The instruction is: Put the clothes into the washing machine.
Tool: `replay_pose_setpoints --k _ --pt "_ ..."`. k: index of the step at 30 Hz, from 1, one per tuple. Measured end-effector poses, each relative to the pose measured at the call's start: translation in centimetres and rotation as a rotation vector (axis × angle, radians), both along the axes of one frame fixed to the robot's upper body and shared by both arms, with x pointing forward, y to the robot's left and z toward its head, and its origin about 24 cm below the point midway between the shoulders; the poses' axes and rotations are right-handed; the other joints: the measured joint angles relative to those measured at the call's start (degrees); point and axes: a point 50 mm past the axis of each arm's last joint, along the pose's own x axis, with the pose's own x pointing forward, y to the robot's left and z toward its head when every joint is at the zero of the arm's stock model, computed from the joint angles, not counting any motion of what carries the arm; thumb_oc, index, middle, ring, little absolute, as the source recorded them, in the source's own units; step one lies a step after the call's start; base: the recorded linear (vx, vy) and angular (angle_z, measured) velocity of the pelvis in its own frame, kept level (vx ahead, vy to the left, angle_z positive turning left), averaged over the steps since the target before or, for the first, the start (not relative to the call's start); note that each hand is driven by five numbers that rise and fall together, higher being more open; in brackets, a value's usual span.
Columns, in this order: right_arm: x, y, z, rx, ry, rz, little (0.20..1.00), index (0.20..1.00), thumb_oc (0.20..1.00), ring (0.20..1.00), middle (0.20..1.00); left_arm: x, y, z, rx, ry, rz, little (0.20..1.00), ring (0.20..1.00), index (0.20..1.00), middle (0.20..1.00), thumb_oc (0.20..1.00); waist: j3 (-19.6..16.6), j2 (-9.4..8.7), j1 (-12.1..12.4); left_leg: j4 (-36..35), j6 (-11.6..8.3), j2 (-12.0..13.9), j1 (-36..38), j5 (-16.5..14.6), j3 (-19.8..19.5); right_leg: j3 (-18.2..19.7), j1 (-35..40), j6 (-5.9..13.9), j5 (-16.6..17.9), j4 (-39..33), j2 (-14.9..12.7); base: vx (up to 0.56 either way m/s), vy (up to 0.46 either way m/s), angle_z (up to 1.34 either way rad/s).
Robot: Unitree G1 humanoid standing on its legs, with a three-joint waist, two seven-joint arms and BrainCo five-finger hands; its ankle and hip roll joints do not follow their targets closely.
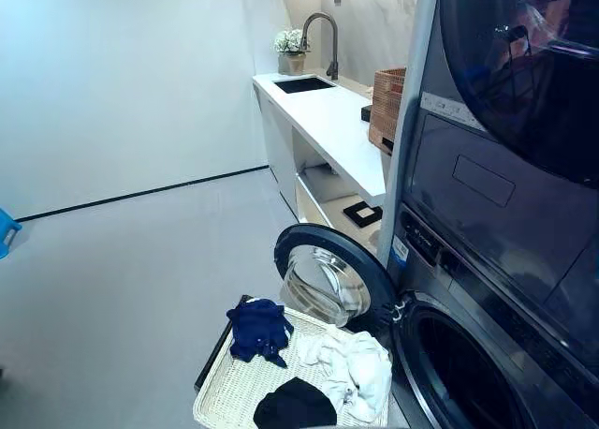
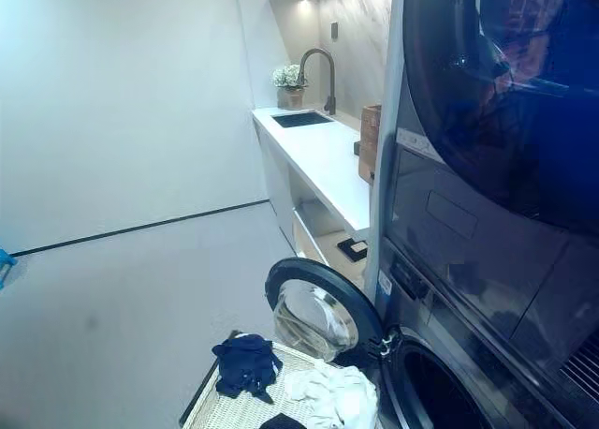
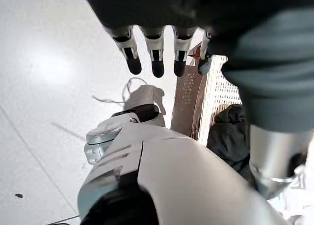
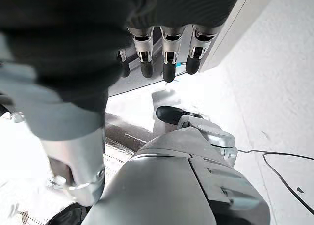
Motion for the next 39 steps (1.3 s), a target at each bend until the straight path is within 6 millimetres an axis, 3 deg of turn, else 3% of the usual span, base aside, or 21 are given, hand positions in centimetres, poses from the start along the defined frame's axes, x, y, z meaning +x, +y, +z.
replay_pose_setpoints --k 27,33,36,38,39 --pt "0.0 -0.1 0.0 -0.001 0.0 0.0 1.0 1.0 1.0 1.0 1.0 0.0 0.0 0.0 -0.003 -0.002 0.001 1.0 1.0 1.0 1.0 1.0 -0.02 0.19 0.0 0.01 0.0 -0.02 -0.03 0.0 -0.14 -0.18 0.07 -0.06 0.0 0.0 -0.03 0.0 -0.002 -0.02" --pt "0.4 -1.2 0.4 -0.025 -0.015 -0.018 1.0 1.0 1.0 1.0 1.0 0.6 0.1 0.1 0.019 -0.044 -0.005 1.0 1.0 1.0 1.0 1.0 0.35 0.68 0.0 0.01 0.09 0.01 -1.19 0.08 -0.13 -0.18 -1.39 0.1 -0.05 0.03 -0.06 0.0 0.0 0.0" --pt "1.0 -2.2 0.9 -0.046 -0.039 -0.033 1.0 1.0 1.0 1.0 1.0 2.1 0.2 0.5 0.04 -0.131 0.012 1.0 1.0 1.0 1.0 1.0 2.08 0.89 0.03 0.28 0.13 0.02 -2.7 0.44 -0.18 -0.16 -2.66 0.07 0.32 0.27 0.0 -0.05 0.004 0.0" --pt "2.1 -2.5 1.2 -0.055 -0.07 -0.025 1.0 1.0 1.0 1.0 1.0 4.2 0.2 1.0 0.048 -0.232 0.05 1.0 1.0 1.0 1.0 1.0 3.76 0.97 0.06 0.45 -0.34 -0.03 -5.49 1.31 -0.5 -0.17 -5.57 0.03 0.92 0.3 0.01 -0.21 -0.009 0.05" --pt "3.9 -2.4 1.5 -0.052 -0.115 -0.017 1.0 1.0 1.0 1.0 1.0 6.6 0.2 1.7 0.055 -0.317 0.05 1.0 1.0 1.0 1.0 1.0 6.51 1.27 -0.03 1.27 -0.49 -0.13 -7.67 2.14 -0.86 -0.3 -6.64 -0.17 2.36 0.37 0.02 -0.35 0.011 0.14"
